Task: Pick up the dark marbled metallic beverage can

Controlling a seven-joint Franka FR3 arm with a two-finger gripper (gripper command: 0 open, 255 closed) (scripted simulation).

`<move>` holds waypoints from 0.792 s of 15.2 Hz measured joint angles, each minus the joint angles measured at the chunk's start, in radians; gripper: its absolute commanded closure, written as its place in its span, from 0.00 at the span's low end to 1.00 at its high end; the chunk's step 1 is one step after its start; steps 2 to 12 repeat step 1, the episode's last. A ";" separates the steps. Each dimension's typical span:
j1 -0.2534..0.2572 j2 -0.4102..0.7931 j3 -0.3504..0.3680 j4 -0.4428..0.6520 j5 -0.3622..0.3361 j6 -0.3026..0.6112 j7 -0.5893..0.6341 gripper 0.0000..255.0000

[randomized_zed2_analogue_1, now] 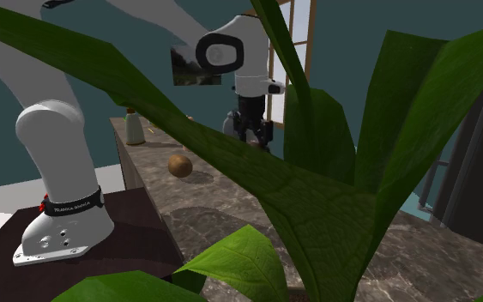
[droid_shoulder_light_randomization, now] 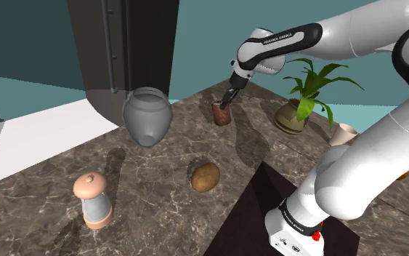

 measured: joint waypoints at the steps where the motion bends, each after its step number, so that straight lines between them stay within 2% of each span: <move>1: -0.001 -0.005 0.000 0.005 -0.003 -0.009 0.003 1.00; 12: -0.001 -0.005 0.000 0.005 -0.003 -0.009 0.003 1.00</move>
